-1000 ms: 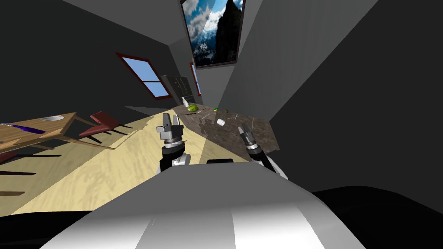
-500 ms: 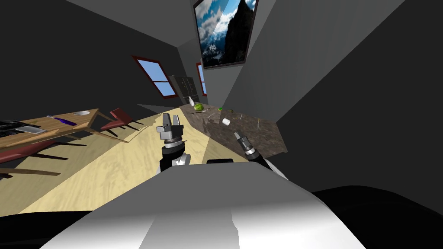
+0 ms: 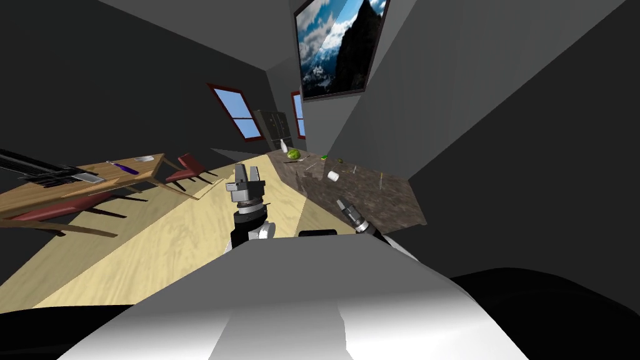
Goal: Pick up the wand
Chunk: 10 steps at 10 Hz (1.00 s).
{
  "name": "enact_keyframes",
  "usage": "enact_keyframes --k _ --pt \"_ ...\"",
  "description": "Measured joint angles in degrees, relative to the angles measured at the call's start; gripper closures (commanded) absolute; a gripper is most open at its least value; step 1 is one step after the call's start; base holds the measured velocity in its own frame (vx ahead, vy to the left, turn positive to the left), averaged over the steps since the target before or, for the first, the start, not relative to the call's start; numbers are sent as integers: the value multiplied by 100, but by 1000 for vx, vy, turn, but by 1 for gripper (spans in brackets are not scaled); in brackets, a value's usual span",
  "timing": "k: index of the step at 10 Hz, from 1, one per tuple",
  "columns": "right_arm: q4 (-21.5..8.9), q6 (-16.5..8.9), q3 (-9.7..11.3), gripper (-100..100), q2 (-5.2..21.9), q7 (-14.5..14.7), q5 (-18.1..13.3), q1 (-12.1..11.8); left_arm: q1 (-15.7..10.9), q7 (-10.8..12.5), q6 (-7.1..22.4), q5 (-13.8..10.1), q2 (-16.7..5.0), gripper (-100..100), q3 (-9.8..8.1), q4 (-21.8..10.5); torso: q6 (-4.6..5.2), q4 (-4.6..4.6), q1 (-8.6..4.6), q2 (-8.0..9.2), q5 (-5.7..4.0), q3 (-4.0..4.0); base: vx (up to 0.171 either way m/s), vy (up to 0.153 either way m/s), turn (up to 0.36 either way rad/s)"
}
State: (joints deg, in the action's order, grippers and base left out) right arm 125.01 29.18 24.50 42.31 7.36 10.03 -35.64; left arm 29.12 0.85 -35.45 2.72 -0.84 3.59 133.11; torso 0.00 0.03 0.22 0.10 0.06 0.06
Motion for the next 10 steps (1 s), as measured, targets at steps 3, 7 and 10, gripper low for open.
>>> enact_keyframes --k 3,7,10 --pt "-145 11 369 -100 461 119 144 -84 1 0 0 0 0 0 0 0 3 -1 3 -3 2 -2 3 99 142" --pt "-398 65 813 -100 1059 214 363 -208 0 0 0 0 0 0 0 0 1 -1 -9 -3 -2 -2 10 61 93" --pt "-622 125 1187 -100 1528 299 531 -306 1 0 0 0 0 0 -1 0 3 -3 -5 -15 1 -9 33 62 83"
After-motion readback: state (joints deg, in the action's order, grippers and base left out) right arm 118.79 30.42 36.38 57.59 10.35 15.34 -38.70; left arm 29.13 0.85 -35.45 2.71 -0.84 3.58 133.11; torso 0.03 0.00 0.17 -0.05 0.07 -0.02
